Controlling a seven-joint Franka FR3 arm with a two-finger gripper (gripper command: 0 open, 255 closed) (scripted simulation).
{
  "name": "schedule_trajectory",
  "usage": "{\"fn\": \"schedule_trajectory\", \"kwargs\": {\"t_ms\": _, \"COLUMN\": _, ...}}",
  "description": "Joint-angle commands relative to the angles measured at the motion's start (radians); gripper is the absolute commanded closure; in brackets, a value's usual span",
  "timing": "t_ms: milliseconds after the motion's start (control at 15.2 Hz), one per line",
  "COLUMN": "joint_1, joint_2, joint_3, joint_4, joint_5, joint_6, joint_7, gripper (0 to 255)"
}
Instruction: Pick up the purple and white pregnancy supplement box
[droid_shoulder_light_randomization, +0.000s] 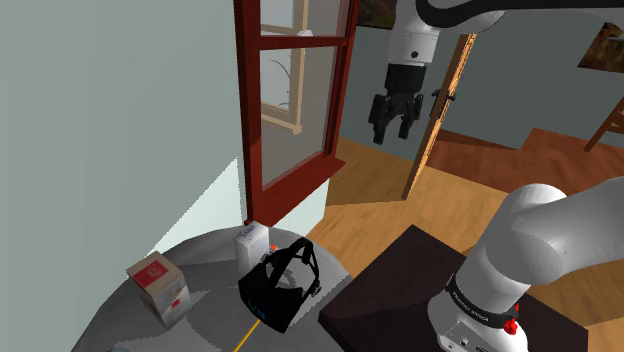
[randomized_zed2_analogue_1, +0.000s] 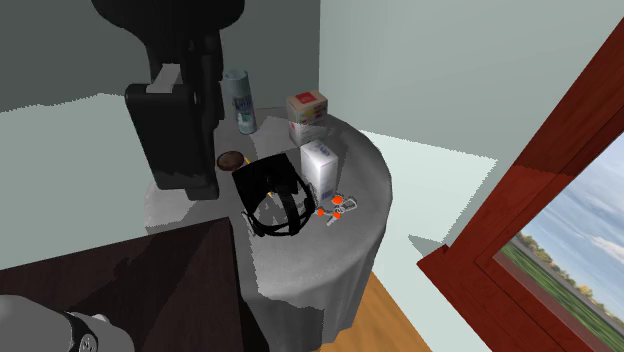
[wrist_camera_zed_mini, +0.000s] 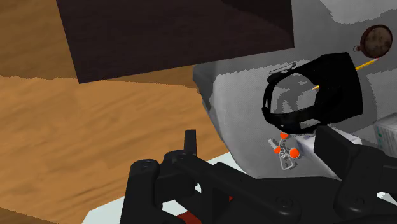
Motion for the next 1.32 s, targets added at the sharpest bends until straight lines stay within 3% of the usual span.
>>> {"fn": "schedule_trajectory", "kwargs": {"t_ms": 0, "joint_1": 0.0, "joint_2": 0.0, "joint_3": 0.0, "joint_4": 0.0, "joint_5": 0.0, "joint_6": 0.0, "joint_7": 0.0, "gripper": 0}}
{"fn": "schedule_trajectory", "kwargs": {"t_ms": 396, "joint_1": 0.003, "joint_2": 0.036, "joint_3": 0.15, "joint_4": -0.096, "joint_5": 0.095, "joint_6": 0.165, "joint_7": 0.252, "gripper": 0}}
{"fn": "schedule_trajectory", "kwargs": {"t_ms": 792, "joint_1": -0.002, "joint_2": 0.159, "joint_3": 0.305, "joint_4": -0.123, "joint_5": 0.164, "joint_6": 0.35, "joint_7": 0.503, "gripper": 0}}
{"fn": "schedule_trajectory", "kwargs": {"t_ms": 1254, "joint_1": -0.047, "joint_2": 0.401, "joint_3": 0.482, "joint_4": -0.067, "joint_5": 0.151, "joint_6": 0.567, "joint_7": 0.819, "gripper": 0}}
